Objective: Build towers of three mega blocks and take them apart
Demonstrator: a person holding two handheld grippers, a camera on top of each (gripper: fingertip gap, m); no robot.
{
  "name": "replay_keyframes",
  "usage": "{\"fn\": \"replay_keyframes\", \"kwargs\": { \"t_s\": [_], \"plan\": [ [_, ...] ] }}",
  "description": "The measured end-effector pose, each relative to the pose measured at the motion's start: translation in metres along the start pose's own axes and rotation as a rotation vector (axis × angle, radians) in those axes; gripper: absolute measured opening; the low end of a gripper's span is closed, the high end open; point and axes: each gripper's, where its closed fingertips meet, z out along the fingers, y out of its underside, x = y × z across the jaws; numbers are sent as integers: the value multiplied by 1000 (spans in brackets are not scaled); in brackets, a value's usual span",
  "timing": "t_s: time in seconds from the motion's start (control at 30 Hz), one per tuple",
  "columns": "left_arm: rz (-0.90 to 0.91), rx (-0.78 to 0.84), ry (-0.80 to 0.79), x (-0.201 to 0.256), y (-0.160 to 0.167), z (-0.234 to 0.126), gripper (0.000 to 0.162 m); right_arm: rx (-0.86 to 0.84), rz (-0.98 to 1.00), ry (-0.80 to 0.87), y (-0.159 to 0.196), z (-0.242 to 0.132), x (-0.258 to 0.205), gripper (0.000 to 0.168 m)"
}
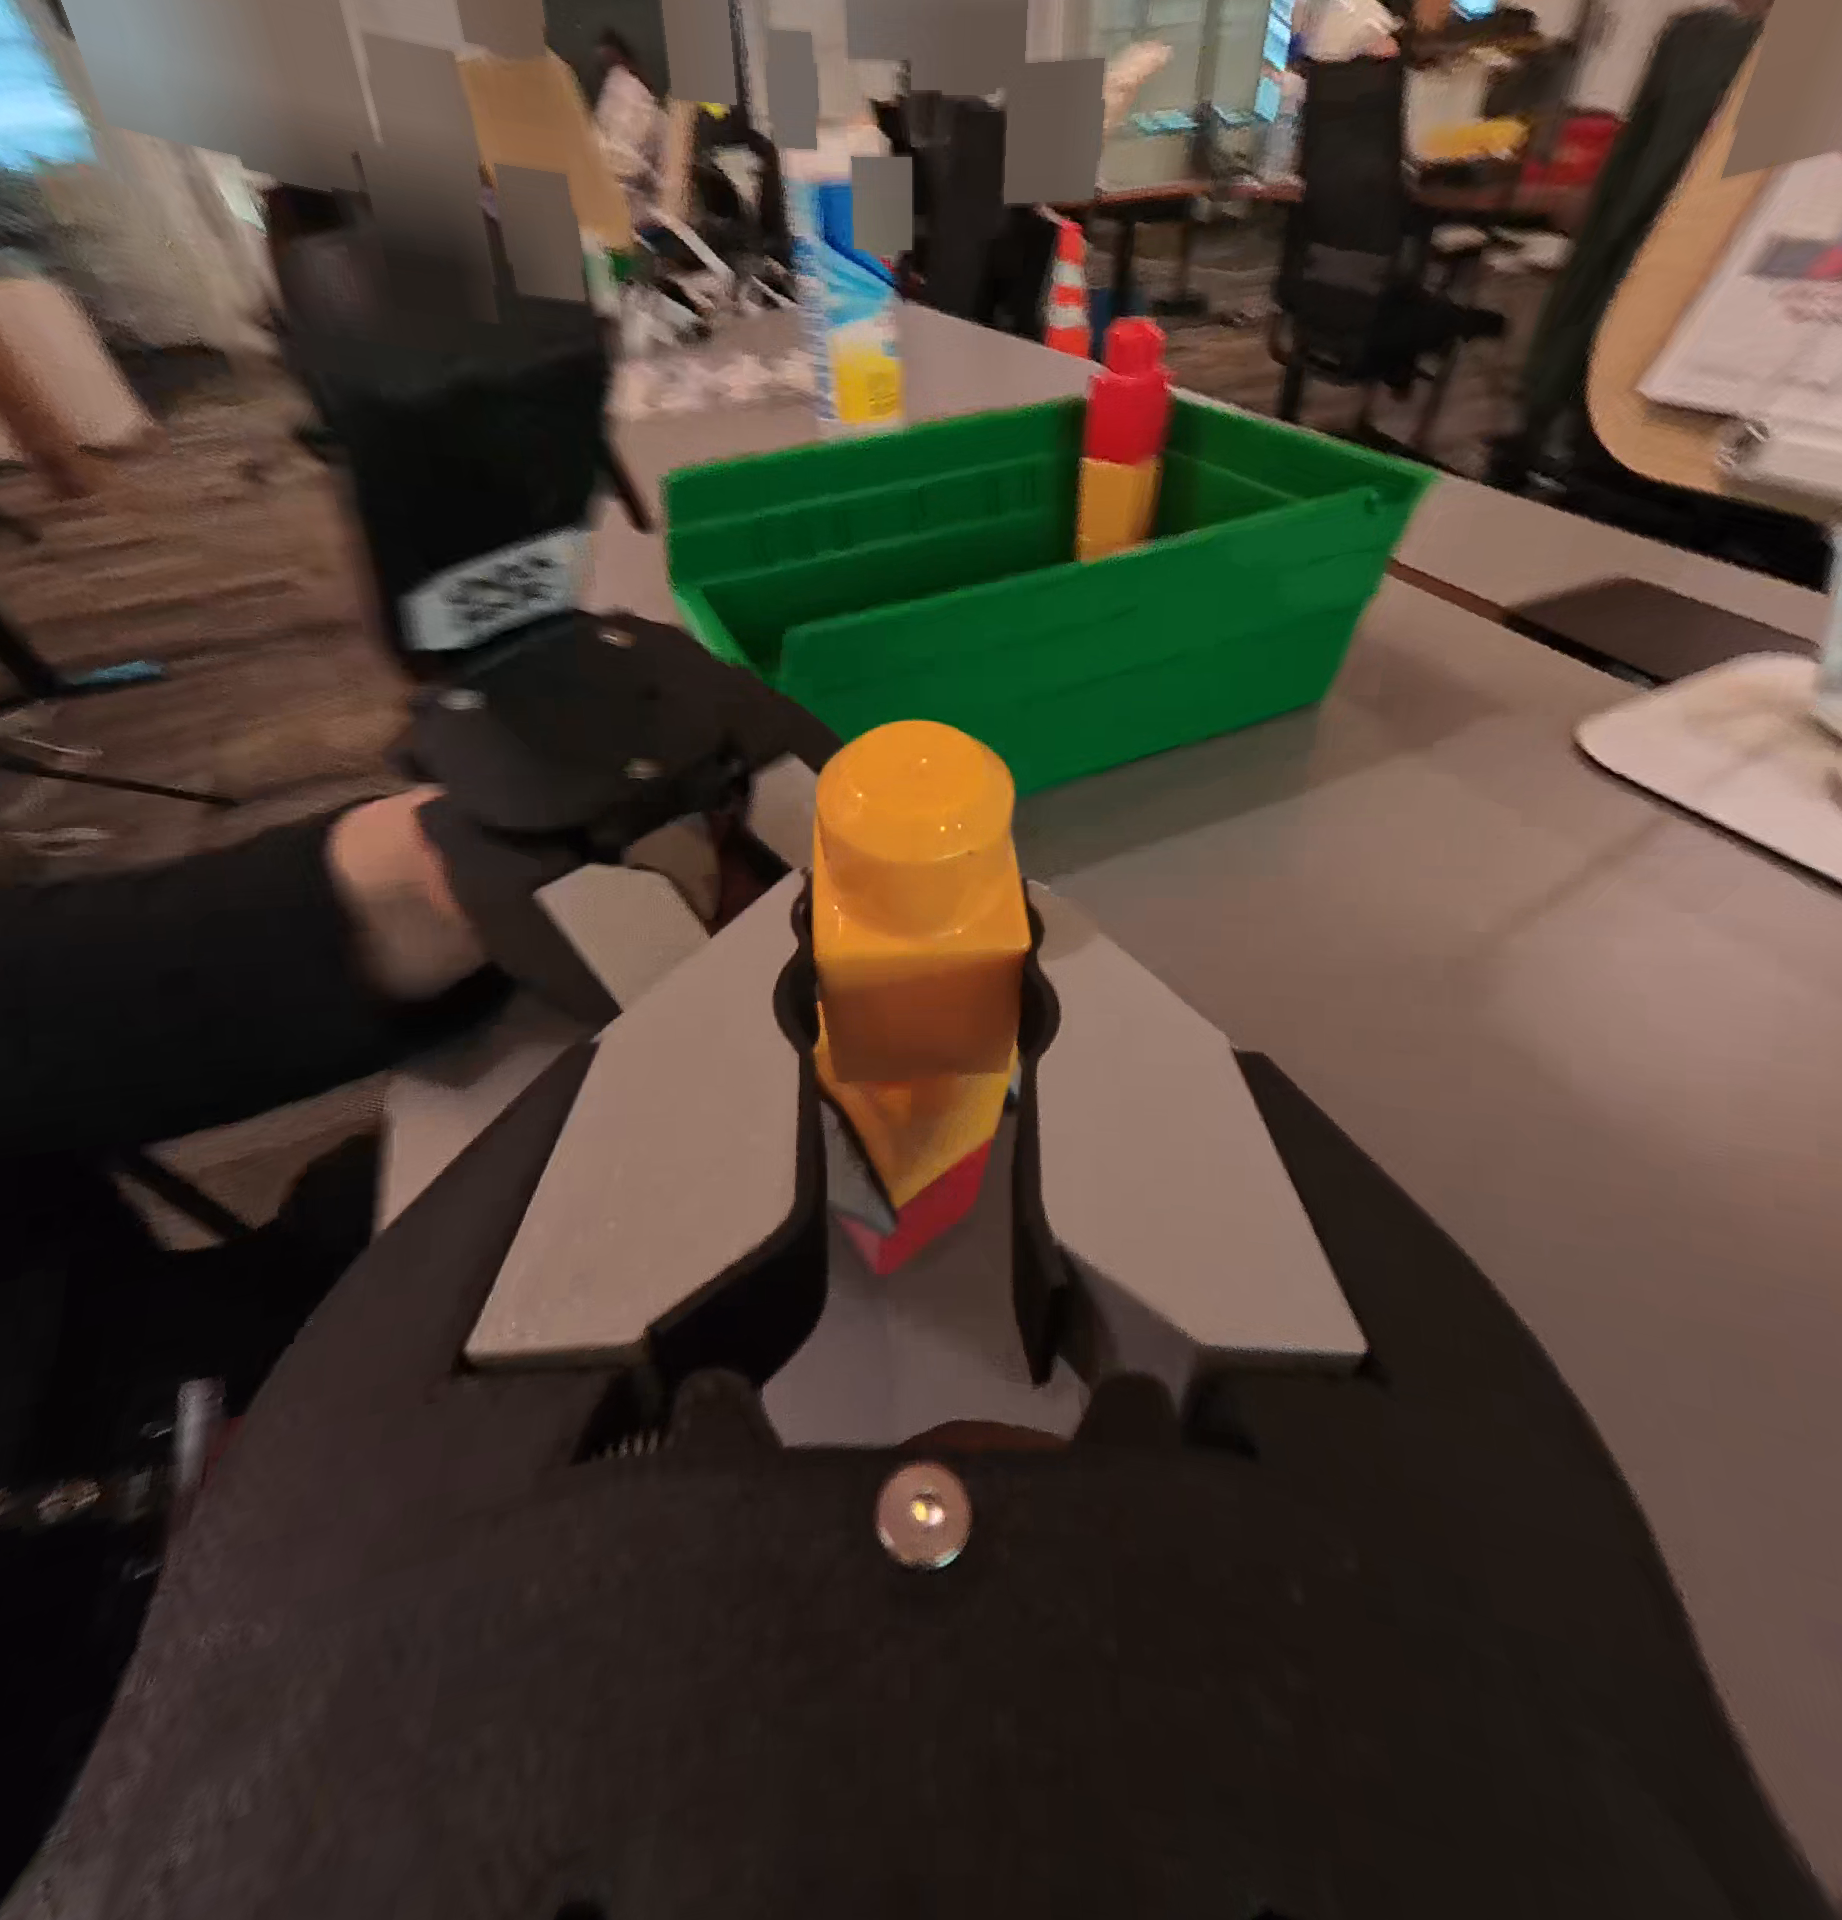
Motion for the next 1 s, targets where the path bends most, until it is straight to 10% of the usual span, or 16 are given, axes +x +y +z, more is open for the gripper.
{"fn": "replay_keyframes", "kwargs": {
  "t_s": [0.17, 0.5, 0.83, 1.0],
  "plan": [
    [-89, 81, 63, -2, -12, -13, 34, 424, 40, -267, -86, -75, -32, 33],
    [2, 2, -127, -22, 2, -1, 34, 423, -88, 867, -90, -276, 120, 34],
    [-19, -8, -107, -20, 4, 0, 34, -284, 240, 727, 66, -218, 183, 35],
    [-26, -12, -99, -19, 4, 2, 34, -427, 288, 746, 85, -201, 218, 36]
  ]
}}
